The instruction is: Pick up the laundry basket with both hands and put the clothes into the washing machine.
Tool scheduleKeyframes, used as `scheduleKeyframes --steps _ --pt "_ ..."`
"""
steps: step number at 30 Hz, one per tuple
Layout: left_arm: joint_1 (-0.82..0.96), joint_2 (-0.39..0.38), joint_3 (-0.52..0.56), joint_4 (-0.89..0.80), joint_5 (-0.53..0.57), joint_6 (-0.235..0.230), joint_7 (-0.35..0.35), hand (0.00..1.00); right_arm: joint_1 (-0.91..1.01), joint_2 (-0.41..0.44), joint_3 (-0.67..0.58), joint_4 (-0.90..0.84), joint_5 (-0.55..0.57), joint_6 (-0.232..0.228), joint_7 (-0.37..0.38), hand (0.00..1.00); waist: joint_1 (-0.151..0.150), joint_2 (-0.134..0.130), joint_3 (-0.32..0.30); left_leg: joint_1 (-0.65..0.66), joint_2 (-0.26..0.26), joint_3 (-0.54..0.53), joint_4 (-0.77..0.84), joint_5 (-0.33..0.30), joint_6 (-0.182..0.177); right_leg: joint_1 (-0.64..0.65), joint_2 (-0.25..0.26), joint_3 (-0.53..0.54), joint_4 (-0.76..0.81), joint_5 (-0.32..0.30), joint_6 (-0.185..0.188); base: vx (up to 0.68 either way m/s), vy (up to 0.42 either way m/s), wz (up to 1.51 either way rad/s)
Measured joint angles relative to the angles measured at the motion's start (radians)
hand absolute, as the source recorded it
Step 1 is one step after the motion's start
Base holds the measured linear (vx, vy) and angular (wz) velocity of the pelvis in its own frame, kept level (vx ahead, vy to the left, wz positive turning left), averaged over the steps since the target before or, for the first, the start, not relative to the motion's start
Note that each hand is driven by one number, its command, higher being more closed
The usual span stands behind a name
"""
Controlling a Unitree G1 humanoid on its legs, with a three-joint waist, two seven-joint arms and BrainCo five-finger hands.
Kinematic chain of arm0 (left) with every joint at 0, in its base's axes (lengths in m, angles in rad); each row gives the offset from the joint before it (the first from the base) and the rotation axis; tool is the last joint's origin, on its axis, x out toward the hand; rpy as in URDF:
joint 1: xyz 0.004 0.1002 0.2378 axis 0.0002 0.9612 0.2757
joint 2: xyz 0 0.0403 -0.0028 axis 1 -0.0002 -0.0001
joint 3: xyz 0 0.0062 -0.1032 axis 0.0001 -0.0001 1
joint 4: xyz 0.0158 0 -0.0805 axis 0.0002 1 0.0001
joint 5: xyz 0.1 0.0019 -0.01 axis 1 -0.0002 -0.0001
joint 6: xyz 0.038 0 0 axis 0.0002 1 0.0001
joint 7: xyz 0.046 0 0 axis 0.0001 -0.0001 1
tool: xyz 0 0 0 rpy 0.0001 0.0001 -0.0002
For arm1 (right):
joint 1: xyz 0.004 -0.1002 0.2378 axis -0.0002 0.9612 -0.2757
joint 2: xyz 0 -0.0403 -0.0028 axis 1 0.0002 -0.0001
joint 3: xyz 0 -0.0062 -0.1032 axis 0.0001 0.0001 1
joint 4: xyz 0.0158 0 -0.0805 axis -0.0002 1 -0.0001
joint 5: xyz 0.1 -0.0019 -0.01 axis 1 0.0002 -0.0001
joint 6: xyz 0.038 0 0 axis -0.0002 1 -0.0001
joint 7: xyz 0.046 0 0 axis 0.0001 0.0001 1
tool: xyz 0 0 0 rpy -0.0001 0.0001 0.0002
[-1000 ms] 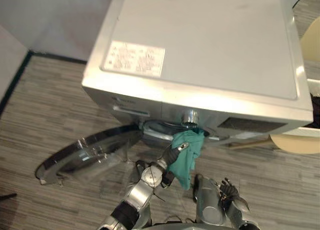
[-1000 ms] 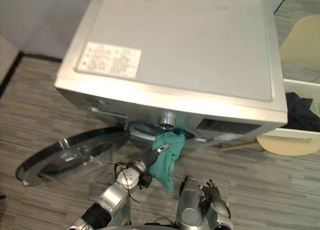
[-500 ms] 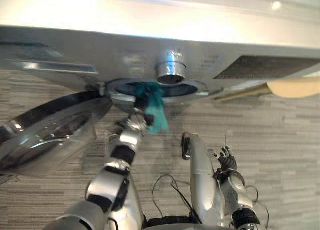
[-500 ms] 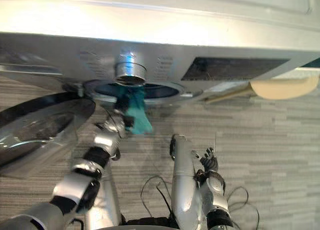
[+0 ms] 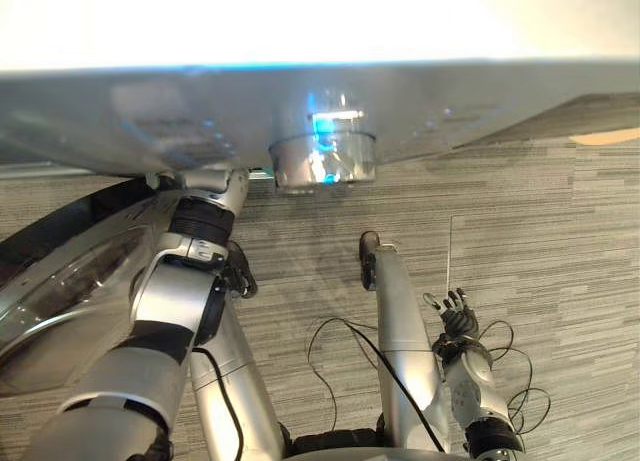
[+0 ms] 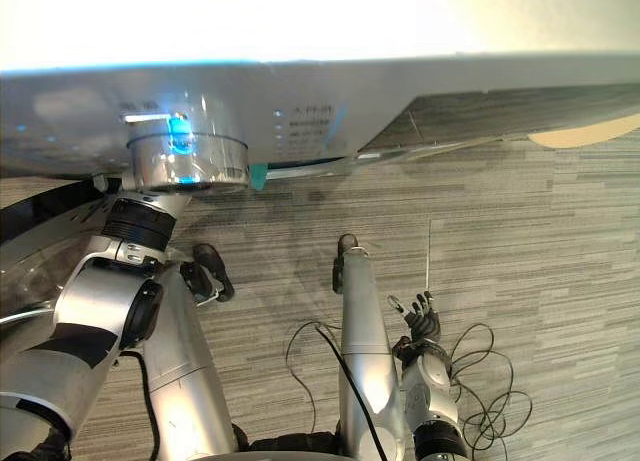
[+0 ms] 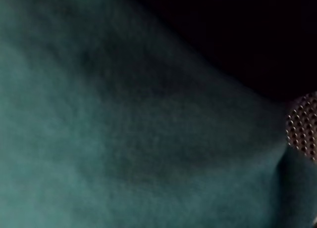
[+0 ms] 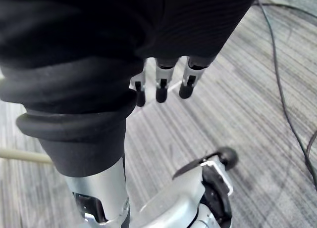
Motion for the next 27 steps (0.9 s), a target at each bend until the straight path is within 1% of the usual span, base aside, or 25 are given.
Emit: scheduleKeyframes --steps 2,3,4,6,7,8,9,10,11,12,14,15,16,18,19,20,22,24,27 --pt "0.000 0.025 -0.090 -0.044 -0.003 -0.017 0.050 1.00 0.034 -0.001 -0.004 -0.053 -0.001 0.007 0.012 0.00 0.006 0.000 0.000 0.023 0.002 0.021 0.008 -0.006 0.002 0.000 0.002 0.024 0.014 -0.003 -0.002 -0.06 -0.043 -0.10" --pt "0.000 0.031 -0.103 -0.045 -0.003 -0.028 0.064 1.00 0.046 0.001 -0.004 -0.068 -0.001 0.010 0.017 0.00 0.006 0.000 0.000 0.025 0.003 0.024 0.008 -0.006 0.002 -0.001 0.003 0.028 0.014 -0.004 -0.004 -0.06 -0.043 -0.12" --pt "0.000 0.039 -0.111 -0.045 0.018 -0.028 0.106 1.00 0.066 0.004 -0.004 -0.082 -0.001 0.012 0.026 0.00 0.004 0.000 0.000 0.027 0.007 0.027 0.008 -0.008 -0.001 -0.001 0.008 0.030 0.012 -0.004 -0.007 -0.05 -0.038 -0.18" --pt "0.000 0.062 -0.110 -0.045 0.107 -0.022 0.217 1.00 0.100 0.006 -0.002 -0.115 0.000 0.011 0.025 0.00 0.004 0.000 0.000 0.028 0.028 0.033 0.007 -0.010 -0.005 -0.003 0.025 0.033 -0.008 0.010 -0.012 -0.04 -0.027 -0.26" --pt "0.001 0.064 -0.110 -0.045 0.128 -0.018 0.233 1.00 0.101 0.006 -0.002 -0.116 0.000 0.009 0.025 0.00 0.004 0.000 0.000 0.027 0.031 0.035 0.007 -0.010 -0.005 -0.003 0.028 0.033 -0.012 0.014 -0.013 -0.01 -0.005 -0.29" --pt "0.001 0.080 -0.126 -0.046 0.229 0.007 0.287 1.00 0.105 0.006 0.000 -0.117 0.001 0.001 0.021 0.00 0.004 0.000 0.000 0.027 0.036 0.040 0.006 -0.007 0.001 -0.004 0.036 0.038 -0.025 0.023 -0.008 0.01 0.009 -0.19" --pt "0.001 0.087 -0.160 -0.052 0.277 0.022 0.303 0.00 0.108 0.006 0.003 -0.117 0.001 -0.005 0.021 0.00 0.004 0.000 0.000 0.028 0.037 0.042 0.006 -0.007 0.002 -0.004 0.036 0.040 -0.027 0.026 -0.004 0.02 0.015 -0.16" --pt "0.000 0.126 -0.239 -0.090 0.470 0.087 0.312 0.00 0.113 0.006 0.010 -0.117 0.002 -0.015 0.022 0.00 0.004 0.000 0.000 0.026 0.037 0.045 0.007 -0.009 0.005 -0.004 0.036 0.041 -0.032 0.033 0.007 0.02 0.020 -0.04" --pt "0.000 0.149 -0.284 -0.108 0.556 0.109 0.311 0.00 0.113 0.006 0.011 -0.117 0.003 -0.017 0.022 0.00 0.004 0.000 0.000 0.025 0.037 0.045 0.008 -0.010 0.007 -0.003 0.036 0.041 -0.036 0.035 0.006 0.02 0.032 -0.07" --pt "-0.003 0.184 -0.357 -0.136 0.719 0.143 0.298 0.00 0.113 0.006 0.013 -0.116 0.012 -0.032 0.022 0.00 0.003 0.000 0.000 0.023 0.037 0.048 0.009 -0.014 0.012 -0.002 0.035 0.042 -0.046 0.041 0.011 0.02 0.037 -0.09" --pt "-0.019 0.195 -0.421 -0.137 0.986 0.177 0.245 0.00 0.113 0.006 0.014 -0.110 0.058 -0.061 0.023 0.00 0.002 0.000 0.000 0.018 0.037 0.051 0.007 -0.017 0.019 0.002 0.034 0.042 -0.067 0.052 0.017 0.03 0.071 -0.08" --pt "-0.039 0.195 -0.448 -0.136 1.099 0.185 0.201 0.00 0.114 0.006 0.015 -0.103 0.089 -0.073 0.023 0.00 0.002 0.000 0.000 0.012 0.037 0.052 0.007 -0.019 0.022 0.002 0.033 0.042 -0.077 0.057 0.019 0.02 0.073 -0.05" --pt "-0.057 0.187 -0.460 -0.125 1.150 0.186 0.178 0.00 0.113 0.006 0.018 -0.100 0.109 -0.077 0.023 0.00 0.001 0.000 0.000 0.006 0.037 0.051 0.007 -0.020 0.023 0.001 0.032 0.042 -0.084 0.061 0.023 0.01 0.046 -0.03" --pt "-0.079 0.172 -0.459 -0.086 1.212 0.187 0.141 0.00 0.114 0.006 0.032 -0.087 0.142 -0.091 0.023 0.00 -0.004 0.000 0.000 0.002 0.039 0.053 0.007 -0.021 0.026 0.001 0.033 0.043 -0.097 0.069 0.027 0.00 0.042 -0.08" --pt "-0.089 0.165 -0.453 -0.052 1.241 0.193 0.118 0.00 0.114 0.006 0.039 -0.071 0.160 -0.091 0.023 0.00 -0.004 0.000 0.000 0.001 0.048 0.058 0.007 -0.022 0.027 0.001 0.036 0.045 -0.104 0.073 0.029 -0.01 0.034 -0.11" --pt "-0.090 0.163 -0.442 -0.040 1.247 0.196 0.108 0.00 0.114 0.006 0.040 -0.064 0.163 -0.091 0.023 0.00 -0.005 0.000 0.000 0.002 0.052 0.062 0.007 -0.023 0.028 0.000 0.037 0.046 -0.107 0.075 0.027 0.00 0.017 -0.15" --pt "-0.092 0.144 -0.372 -0.005 1.264 0.215 0.075 0.00 0.115 0.006 0.048 -0.044 0.173 -0.091 0.022 0.00 -0.009 0.000 0.000 0.001 0.059 0.066 0.000 -0.025 0.025 -0.001 0.044 0.048 -0.124 0.083 0.016 -0.01 0.010 -0.17" --pt "-0.093 0.142 -0.335 0.001 1.264 0.230 0.066 0.00 0.116 0.006 0.053 -0.023 0.189 -0.091 0.021 0.00 -0.010 0.000 0.000 0.000 0.069 0.071 -0.004 -0.027 0.022 -0.004 0.049 0.047 -0.139 0.092 0.017 0.00 0.011 -0.15" --pt "-0.098 0.127 -0.285 0.001 1.264 0.235 0.054 0.00 0.125 0.006 0.056 -0.018 0.194 -0.091 0.018 0.00 -0.010 0.000 0.000 -0.009 0.069 0.072 -0.007 -0.025 0.021 -0.015 0.049 0.047 -0.140 0.095 0.017 0.00 0.002 -0.02"
